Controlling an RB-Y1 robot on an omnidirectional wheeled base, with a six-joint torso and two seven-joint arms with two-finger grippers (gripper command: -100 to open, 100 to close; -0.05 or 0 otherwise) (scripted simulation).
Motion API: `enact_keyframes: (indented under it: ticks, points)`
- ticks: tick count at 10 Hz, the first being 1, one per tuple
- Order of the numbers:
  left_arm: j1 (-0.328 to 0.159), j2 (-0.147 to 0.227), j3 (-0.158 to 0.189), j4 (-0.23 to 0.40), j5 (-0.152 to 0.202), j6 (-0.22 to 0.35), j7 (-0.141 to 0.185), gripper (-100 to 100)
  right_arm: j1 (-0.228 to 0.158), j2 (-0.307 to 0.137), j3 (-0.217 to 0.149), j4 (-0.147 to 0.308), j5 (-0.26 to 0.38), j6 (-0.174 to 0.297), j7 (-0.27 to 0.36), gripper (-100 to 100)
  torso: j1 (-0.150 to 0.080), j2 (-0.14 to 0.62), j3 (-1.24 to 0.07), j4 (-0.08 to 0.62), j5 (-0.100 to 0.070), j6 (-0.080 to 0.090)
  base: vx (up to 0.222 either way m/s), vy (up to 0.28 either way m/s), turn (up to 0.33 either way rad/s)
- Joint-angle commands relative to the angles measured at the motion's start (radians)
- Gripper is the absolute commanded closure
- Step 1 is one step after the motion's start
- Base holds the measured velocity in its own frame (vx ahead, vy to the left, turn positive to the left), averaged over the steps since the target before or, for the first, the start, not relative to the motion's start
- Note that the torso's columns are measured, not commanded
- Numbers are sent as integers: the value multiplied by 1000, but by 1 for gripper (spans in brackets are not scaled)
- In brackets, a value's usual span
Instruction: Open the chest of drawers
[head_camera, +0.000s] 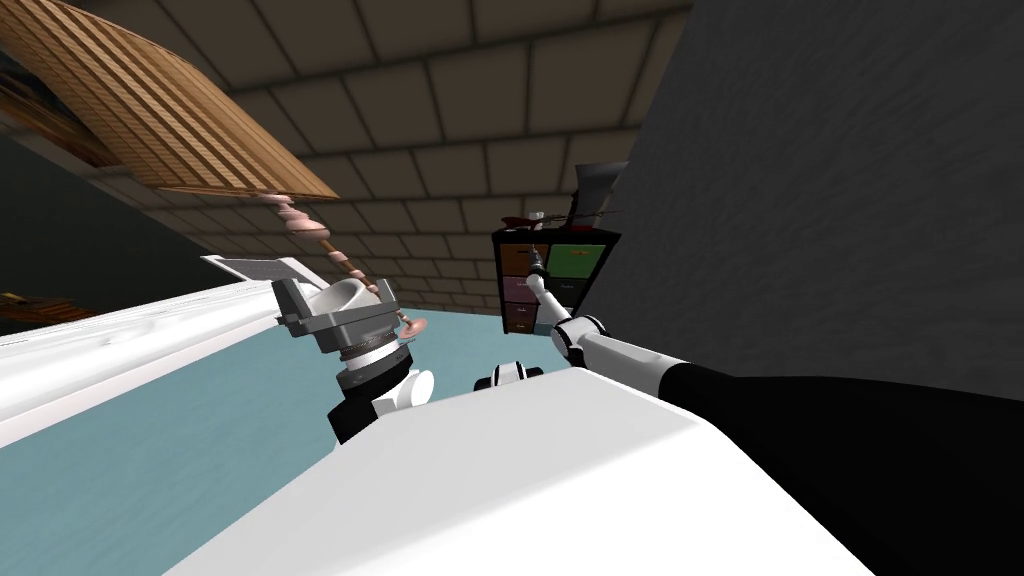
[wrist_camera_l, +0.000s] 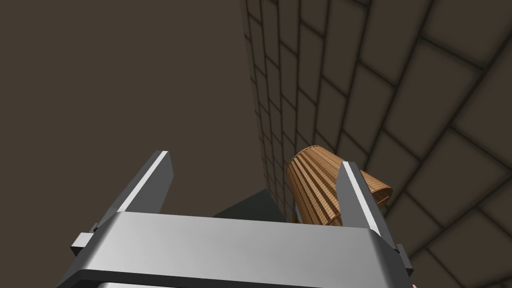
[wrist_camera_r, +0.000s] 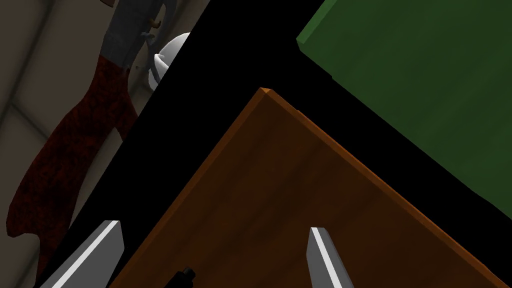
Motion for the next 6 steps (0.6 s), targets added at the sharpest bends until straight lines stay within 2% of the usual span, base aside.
enact_keyframes:
  ticks: [1, 2, 3, 4, 5, 6]
  points:
    - [0, 0, 0, 0, 0, 0, 0, 0, -32, -17, -27, 5, -23, 20, 10, -100, 2, 1, 1, -2, 0, -3, -24, -28, -10]
    - [0, 0, 0, 0, 0, 0, 0, 0, -53, -9, -45, 9, -56, 64, 17, -100, 5, 0, 0, -2, 1, -4, -34, -44, -30]
    - [0, 0, 0, 0, 0, 0, 0, 0, -53, -9, -45, 9, -56, 64, 17, -100, 5, 1, 1, -3, 1, -5, -27, -47, -11]
    - [0, 0, 0, 0, 0, 0, 0, 0, -64, -2, -54, 11, -72, 85, 20, -100, 7, 1, 1, -3, 1, -5, -37, -38, -17]
    - [0, 0, 0, 0, 0, 0, 0, 0, -84, 21, -71, 15, -103, 127, 27, -100, 7, 1, 1, -3, 1, -5, -43, -62, -40]
    - [0, 0, 0, 0, 0, 0, 0, 0, -93, 38, -79, 16, -117, 146, 30, -100, 8, 3, 2, -4, 0, -7, -36, -74, -47]
